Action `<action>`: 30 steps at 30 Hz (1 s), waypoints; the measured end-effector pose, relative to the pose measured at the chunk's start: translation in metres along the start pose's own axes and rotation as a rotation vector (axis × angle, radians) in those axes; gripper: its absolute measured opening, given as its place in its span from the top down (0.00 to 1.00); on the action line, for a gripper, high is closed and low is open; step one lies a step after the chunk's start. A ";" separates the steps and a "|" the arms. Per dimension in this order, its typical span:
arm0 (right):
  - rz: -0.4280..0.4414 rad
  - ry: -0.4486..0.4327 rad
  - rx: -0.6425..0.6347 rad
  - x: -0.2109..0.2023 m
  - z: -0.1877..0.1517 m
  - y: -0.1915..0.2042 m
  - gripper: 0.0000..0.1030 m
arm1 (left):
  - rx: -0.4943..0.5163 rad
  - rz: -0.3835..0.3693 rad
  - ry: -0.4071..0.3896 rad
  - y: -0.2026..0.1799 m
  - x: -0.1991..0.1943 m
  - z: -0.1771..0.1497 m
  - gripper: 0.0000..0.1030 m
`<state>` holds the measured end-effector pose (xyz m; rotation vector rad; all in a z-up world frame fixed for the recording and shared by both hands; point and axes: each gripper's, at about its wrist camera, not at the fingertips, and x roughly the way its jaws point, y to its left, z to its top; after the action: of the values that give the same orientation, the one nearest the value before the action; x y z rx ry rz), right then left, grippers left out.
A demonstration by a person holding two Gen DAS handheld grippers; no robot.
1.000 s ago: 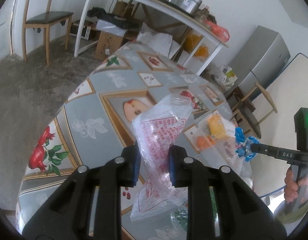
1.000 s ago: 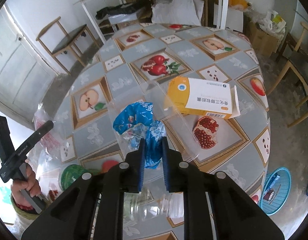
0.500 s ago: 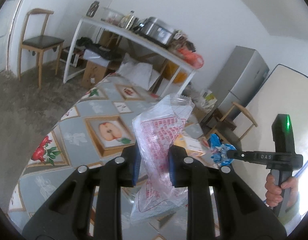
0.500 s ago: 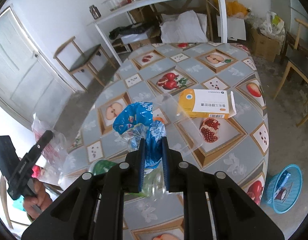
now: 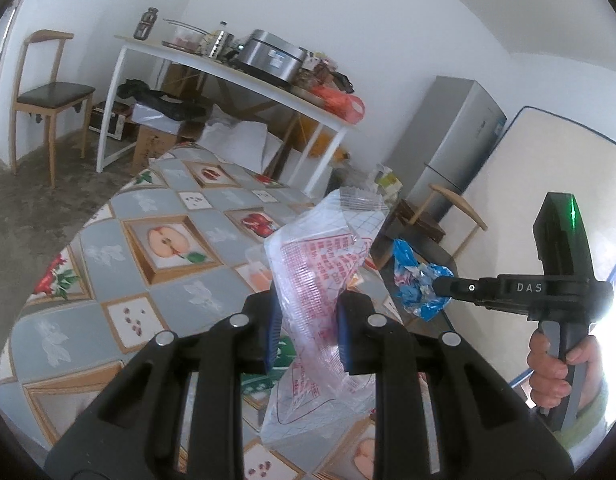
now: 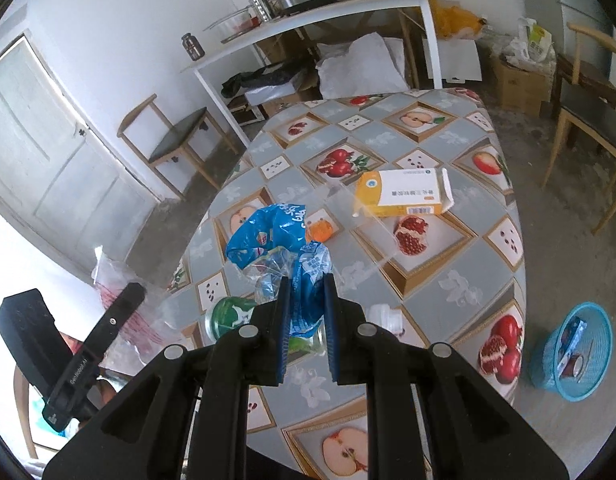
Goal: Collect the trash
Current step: 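Lift the plastic bag and blue wrapper off the table with both tools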
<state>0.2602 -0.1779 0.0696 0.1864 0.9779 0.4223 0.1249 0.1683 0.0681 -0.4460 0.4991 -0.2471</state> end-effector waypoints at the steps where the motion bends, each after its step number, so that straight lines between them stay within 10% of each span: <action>1: 0.002 -0.001 0.009 -0.002 -0.003 -0.002 0.85 | 0.006 -0.007 0.007 -0.004 0.001 -0.003 0.80; 30: -0.002 -0.026 0.193 -0.032 -0.065 -0.065 0.85 | 0.083 -0.112 0.116 -0.061 0.025 -0.043 0.80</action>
<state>0.2070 -0.2522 0.0362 0.3645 0.9926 0.3226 0.1164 0.0917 0.0527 -0.3802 0.5757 -0.4023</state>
